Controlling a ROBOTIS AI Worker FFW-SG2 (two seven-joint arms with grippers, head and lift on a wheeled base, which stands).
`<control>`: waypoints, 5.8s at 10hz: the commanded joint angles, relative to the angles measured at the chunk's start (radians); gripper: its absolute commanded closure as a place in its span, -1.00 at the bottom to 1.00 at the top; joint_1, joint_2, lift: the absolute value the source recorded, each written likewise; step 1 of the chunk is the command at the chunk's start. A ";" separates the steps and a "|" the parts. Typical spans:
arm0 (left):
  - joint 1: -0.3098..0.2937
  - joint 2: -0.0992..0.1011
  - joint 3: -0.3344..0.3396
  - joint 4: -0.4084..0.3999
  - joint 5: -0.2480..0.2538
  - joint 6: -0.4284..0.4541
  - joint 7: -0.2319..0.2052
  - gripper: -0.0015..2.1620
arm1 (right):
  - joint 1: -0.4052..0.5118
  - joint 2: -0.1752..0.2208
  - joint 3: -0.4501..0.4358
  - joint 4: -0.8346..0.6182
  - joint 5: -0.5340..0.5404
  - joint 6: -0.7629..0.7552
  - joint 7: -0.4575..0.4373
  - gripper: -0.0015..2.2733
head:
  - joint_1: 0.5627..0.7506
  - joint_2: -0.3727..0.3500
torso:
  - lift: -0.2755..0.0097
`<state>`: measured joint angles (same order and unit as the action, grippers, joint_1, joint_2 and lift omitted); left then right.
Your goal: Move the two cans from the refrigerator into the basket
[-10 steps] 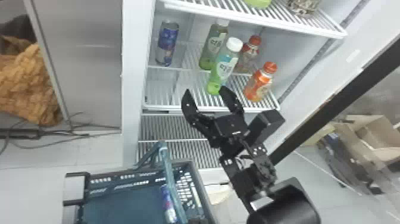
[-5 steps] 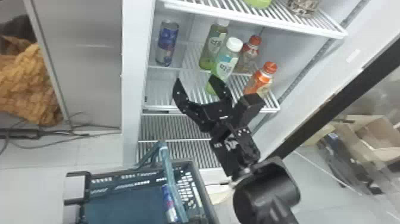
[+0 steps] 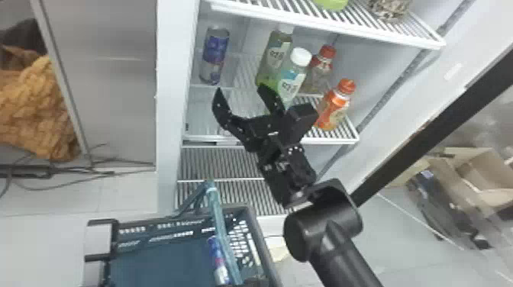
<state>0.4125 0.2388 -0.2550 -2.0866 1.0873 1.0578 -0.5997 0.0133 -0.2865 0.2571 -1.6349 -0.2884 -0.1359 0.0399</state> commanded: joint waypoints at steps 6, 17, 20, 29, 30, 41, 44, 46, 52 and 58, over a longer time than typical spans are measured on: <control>-0.005 0.000 -0.008 0.007 0.004 0.000 0.000 0.12 | -0.168 0.015 0.094 0.159 0.011 -0.019 -0.058 -0.93 | 0.41 -0.85 | -1.00; -0.035 0.002 -0.036 0.029 0.011 -0.005 0.000 0.12 | -0.404 0.020 0.206 0.384 -0.015 -0.019 -0.111 -0.93 | 0.41 -0.78 | -1.00; -0.044 0.002 -0.044 0.034 0.015 -0.010 0.000 0.12 | -0.453 0.017 0.261 0.429 -0.055 -0.011 -0.109 -0.69 | 0.41 -0.73 | -1.00; -0.032 0.005 -0.036 0.041 0.033 -0.020 0.000 0.12 | -0.406 -0.005 0.243 0.340 -0.098 -0.036 -0.115 -0.22 | 0.41 -0.70 | -1.00; -0.027 0.005 -0.032 0.041 0.033 -0.020 -0.002 0.12 | -0.379 -0.008 0.223 0.308 -0.096 -0.031 -0.115 -0.22 | 0.41 -0.70 | -1.00; -0.017 0.002 -0.028 0.041 0.033 -0.020 -0.005 0.12 | 0.107 -0.080 -0.042 -0.408 -0.090 0.273 -0.069 -0.22 | 0.41 -0.87 | -1.00; -0.017 0.000 -0.026 0.041 0.033 -0.020 -0.006 0.12 | 0.296 -0.072 -0.147 -0.617 -0.090 0.327 -0.061 -0.22 | 0.41 -0.94 | -1.00; -0.015 0.000 -0.024 0.041 0.029 -0.020 -0.008 0.12 | 0.421 -0.051 -0.221 -0.745 -0.092 0.381 -0.049 -0.22 | 0.41 -0.94 | -1.00; -0.015 0.000 -0.022 0.041 0.029 -0.027 -0.011 0.12 | 0.689 0.020 -0.333 -0.983 -0.116 0.479 -0.022 -0.22 | 0.41 -0.94 | -1.00; -0.013 -0.001 -0.020 0.041 0.029 -0.032 -0.012 0.12 | 0.814 0.081 -0.363 -0.997 -0.220 0.664 -0.022 -0.22 | 0.41 -0.94 | -1.00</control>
<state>0.4000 0.2377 -0.2750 -2.0457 1.1167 1.0259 -0.6121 0.8189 -0.2066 -0.1047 -2.6286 -0.4971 0.5054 0.0184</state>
